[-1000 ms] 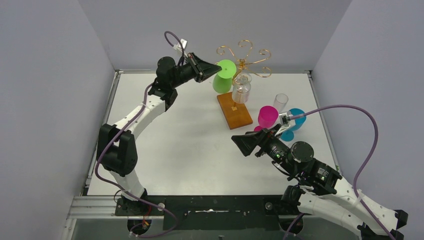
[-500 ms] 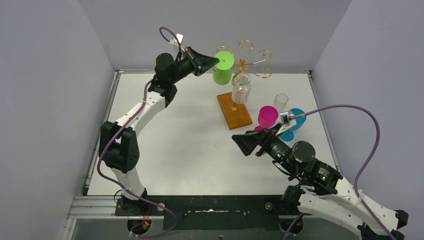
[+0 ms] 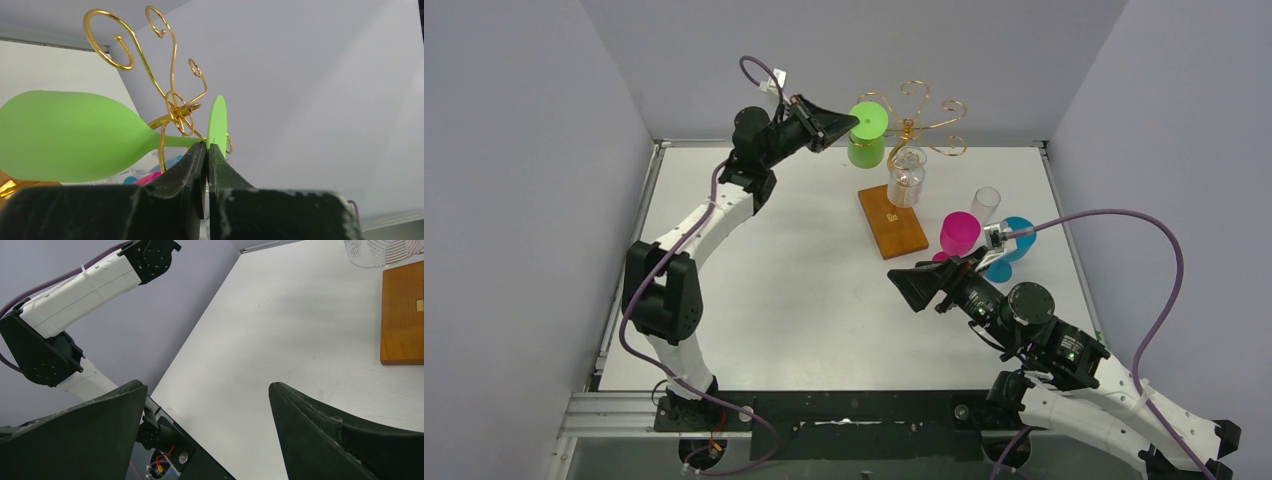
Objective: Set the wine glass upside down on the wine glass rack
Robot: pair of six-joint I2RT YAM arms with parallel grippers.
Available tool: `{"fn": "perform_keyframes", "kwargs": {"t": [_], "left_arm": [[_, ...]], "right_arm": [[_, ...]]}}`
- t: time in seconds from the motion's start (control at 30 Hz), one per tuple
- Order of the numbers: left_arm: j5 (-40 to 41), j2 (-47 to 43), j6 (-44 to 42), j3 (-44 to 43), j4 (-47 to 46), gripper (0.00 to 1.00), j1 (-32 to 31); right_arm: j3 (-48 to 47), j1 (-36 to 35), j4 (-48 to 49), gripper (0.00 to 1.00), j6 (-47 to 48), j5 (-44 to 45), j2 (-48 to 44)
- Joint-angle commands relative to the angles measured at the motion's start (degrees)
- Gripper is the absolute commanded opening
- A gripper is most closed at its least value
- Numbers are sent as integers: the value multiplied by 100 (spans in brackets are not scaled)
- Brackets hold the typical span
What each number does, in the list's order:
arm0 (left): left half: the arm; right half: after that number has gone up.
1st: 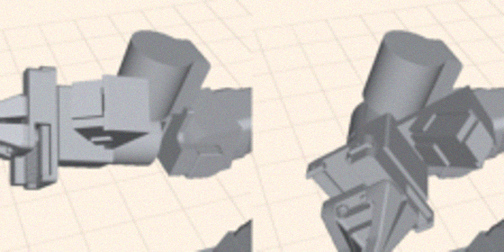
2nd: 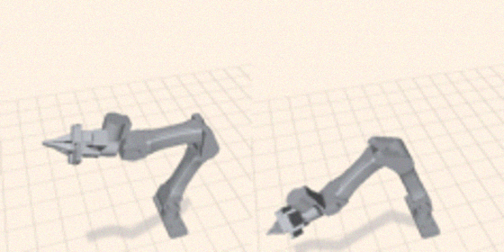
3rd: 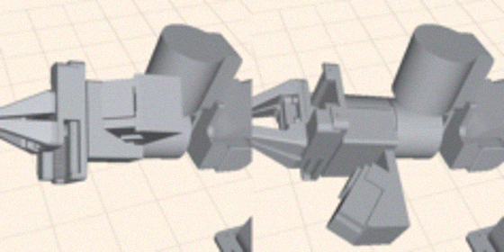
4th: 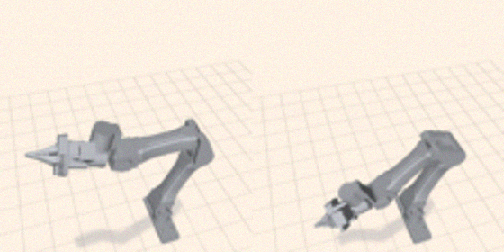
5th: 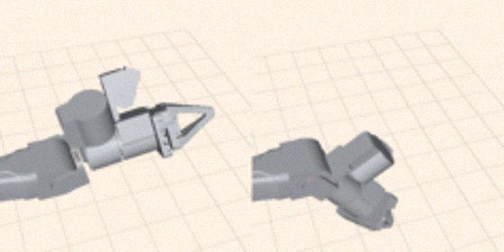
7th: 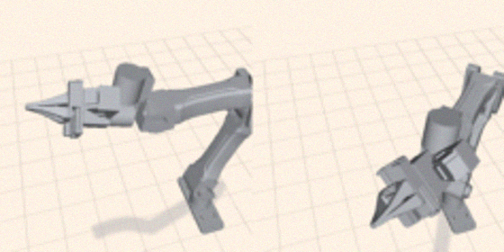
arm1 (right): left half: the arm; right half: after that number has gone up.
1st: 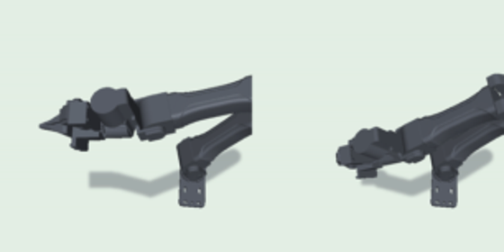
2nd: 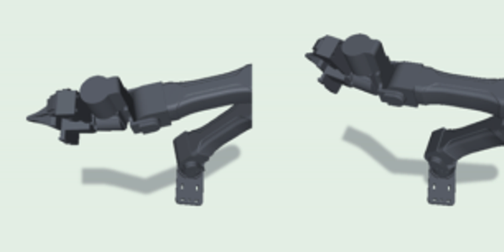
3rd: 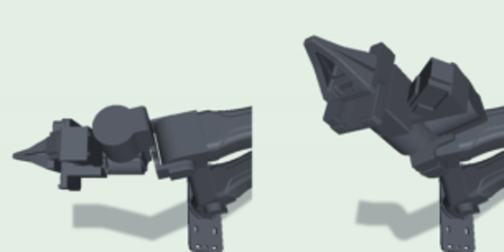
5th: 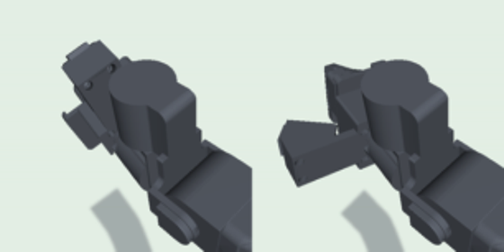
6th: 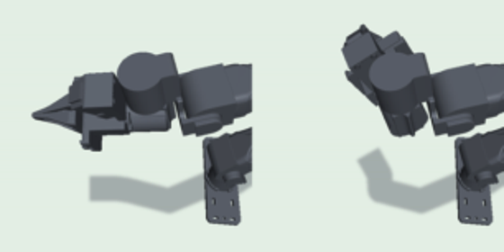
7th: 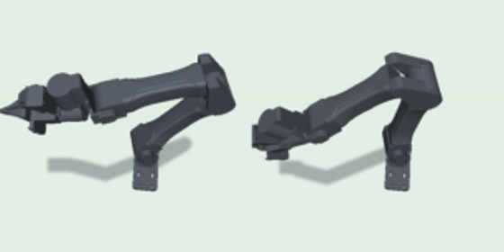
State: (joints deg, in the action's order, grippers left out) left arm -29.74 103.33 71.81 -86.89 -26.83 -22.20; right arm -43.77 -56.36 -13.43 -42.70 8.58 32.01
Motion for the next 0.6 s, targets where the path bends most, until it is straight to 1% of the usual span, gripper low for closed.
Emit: {"fn": "perform_keyframes", "kwargs": {"t": [0.0,0.57], "left_arm": [[222,-359,-66,40,-508,0,130],[20,-699,92,560,-792,0,248]], "right_arm": [[-263,-51,227,98,16,12,49],[-266,-48,133,98,16,98,86]]}}
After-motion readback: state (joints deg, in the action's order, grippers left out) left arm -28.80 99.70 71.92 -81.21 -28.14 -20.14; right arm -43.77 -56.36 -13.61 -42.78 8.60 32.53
